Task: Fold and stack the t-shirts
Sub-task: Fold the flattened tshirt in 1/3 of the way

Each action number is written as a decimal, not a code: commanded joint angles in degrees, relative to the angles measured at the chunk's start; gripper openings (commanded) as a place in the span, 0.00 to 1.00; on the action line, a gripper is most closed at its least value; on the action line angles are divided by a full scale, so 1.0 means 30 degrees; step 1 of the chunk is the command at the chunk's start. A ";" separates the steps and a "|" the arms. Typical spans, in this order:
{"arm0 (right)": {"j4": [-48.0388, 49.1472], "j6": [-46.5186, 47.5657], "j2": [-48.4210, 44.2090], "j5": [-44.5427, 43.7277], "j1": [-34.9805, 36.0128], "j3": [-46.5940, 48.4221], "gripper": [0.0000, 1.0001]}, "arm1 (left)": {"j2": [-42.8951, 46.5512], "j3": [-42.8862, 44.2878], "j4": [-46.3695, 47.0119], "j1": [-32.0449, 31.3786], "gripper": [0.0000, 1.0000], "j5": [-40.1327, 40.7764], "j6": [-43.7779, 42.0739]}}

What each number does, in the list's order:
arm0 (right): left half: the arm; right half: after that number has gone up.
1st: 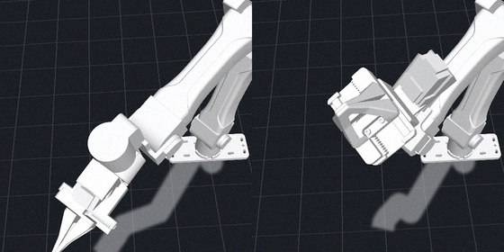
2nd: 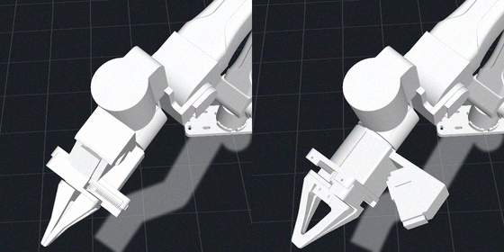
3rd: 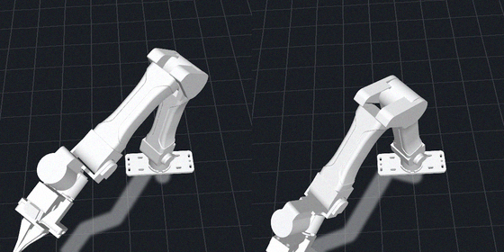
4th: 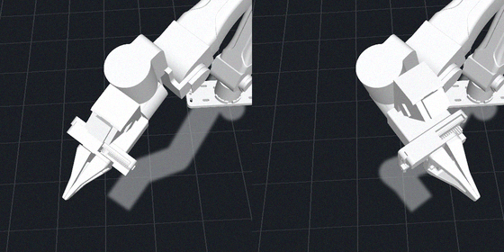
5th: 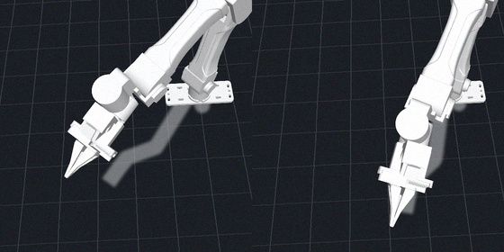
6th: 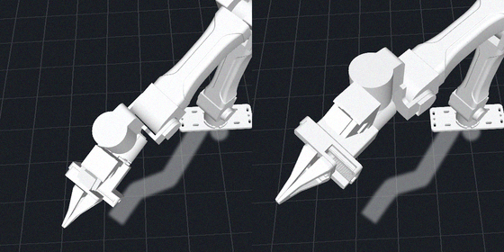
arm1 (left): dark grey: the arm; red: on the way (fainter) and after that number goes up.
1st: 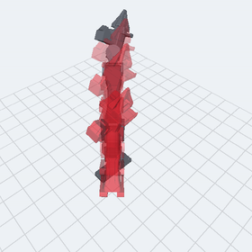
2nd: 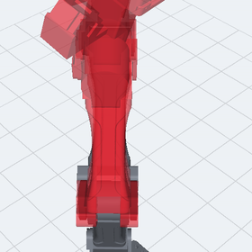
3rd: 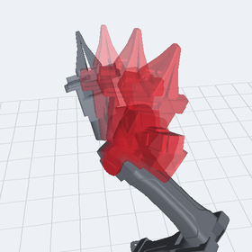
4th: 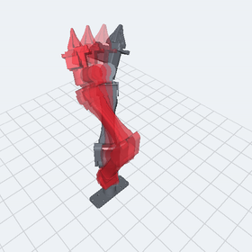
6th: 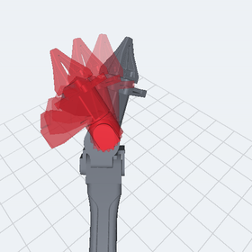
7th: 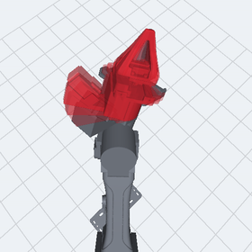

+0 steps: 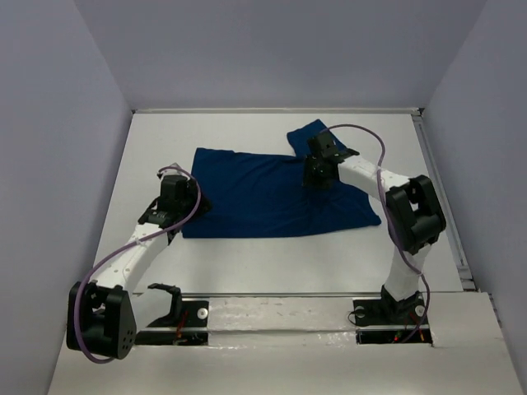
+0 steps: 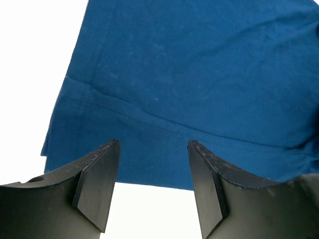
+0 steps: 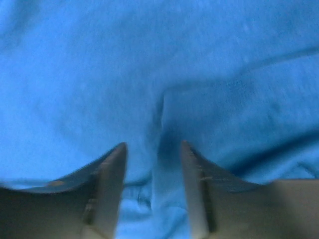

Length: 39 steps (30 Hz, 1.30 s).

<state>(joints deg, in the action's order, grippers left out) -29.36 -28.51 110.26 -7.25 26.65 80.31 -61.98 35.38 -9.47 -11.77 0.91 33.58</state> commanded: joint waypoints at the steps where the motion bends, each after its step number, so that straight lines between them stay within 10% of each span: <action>1: 0.0939 -0.0164 -0.3814 0.0099 -0.0942 -0.1339 0.43 | 0.0181 0.0073 0.0345 -0.0469 0.57 -0.0214 0.0231; 6: 0.0442 0.0772 -0.5052 0.0742 -0.3893 -0.2129 0.28 | -0.0405 0.0511 0.1397 -0.1959 0.54 -0.1617 0.0611; 17: 0.0354 0.2356 -0.2155 0.2208 -0.7242 -0.0963 0.42 | -0.4293 0.4021 0.4211 -0.6090 0.16 -0.3817 0.1988; 39: 0.0472 0.2268 0.0631 0.2798 -0.7801 0.0650 0.25 | -1.8948 1.7356 0.4331 -0.8850 0.53 -0.6218 0.2663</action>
<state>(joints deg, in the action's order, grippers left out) -29.15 -22.22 112.27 0.86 3.70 79.68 -116.66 82.13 3.46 -37.85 -15.25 41.41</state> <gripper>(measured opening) 0.273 0.525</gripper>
